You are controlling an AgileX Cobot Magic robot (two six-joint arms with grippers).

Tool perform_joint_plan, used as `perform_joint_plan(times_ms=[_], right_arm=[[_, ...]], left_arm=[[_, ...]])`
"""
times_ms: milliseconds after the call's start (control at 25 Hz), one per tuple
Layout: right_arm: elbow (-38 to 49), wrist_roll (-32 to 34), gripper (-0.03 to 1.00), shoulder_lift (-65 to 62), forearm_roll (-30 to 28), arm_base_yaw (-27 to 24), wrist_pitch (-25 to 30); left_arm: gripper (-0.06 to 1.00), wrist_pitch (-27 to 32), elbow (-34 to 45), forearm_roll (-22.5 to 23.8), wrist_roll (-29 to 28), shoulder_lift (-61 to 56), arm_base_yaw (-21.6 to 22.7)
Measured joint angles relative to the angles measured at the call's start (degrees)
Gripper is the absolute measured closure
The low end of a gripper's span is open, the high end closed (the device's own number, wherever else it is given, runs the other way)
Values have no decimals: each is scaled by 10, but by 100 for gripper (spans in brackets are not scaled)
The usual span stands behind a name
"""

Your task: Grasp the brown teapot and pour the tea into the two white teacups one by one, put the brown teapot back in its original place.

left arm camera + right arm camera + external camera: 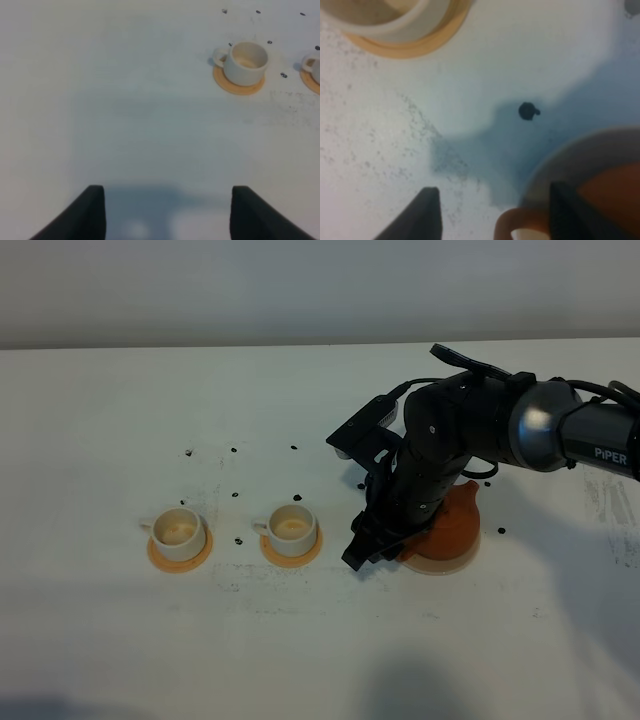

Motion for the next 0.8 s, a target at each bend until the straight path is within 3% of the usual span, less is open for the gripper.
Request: perform_joint_plan(times_ms=[800], right_arm=[[1,-3,47,-6,1,7,25]], left_arm=[[41,0,0,0,0,0,0]])
